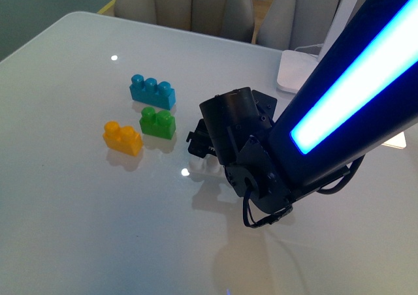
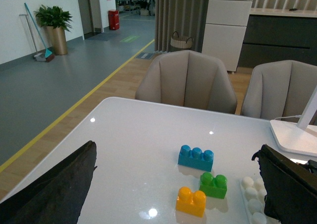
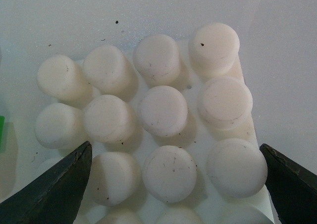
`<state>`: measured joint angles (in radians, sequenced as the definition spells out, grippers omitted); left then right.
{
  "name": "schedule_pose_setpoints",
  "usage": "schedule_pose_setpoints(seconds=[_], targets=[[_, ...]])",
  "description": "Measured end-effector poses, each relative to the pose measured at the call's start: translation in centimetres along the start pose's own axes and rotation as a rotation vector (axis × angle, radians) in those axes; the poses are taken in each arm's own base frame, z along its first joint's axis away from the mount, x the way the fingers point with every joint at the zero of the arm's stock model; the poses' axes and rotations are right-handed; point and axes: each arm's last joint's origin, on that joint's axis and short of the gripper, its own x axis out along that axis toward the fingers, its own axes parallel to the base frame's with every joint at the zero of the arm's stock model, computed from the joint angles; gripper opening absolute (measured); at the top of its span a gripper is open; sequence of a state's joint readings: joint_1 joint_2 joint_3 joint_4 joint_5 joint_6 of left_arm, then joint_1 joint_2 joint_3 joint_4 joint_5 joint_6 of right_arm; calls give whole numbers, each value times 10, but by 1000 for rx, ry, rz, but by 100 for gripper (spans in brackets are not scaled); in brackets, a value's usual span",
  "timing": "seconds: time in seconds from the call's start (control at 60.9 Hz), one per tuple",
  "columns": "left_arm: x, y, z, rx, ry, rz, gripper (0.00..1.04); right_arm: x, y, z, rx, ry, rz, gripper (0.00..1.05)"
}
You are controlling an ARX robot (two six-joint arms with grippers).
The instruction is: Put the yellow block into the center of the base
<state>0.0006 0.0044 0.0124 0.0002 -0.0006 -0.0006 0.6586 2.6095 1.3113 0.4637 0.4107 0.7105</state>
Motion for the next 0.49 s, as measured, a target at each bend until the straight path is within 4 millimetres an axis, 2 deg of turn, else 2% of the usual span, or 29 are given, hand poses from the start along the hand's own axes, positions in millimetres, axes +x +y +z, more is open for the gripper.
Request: schedule_pose_setpoints(seconds=[0.345,0.492], targets=[[0,0,0,0,0,0,97,-4,-24,18,75,11,15,96],[0,0,0,0,0,0,97,-10,-35,40,107,-26,7,96]])
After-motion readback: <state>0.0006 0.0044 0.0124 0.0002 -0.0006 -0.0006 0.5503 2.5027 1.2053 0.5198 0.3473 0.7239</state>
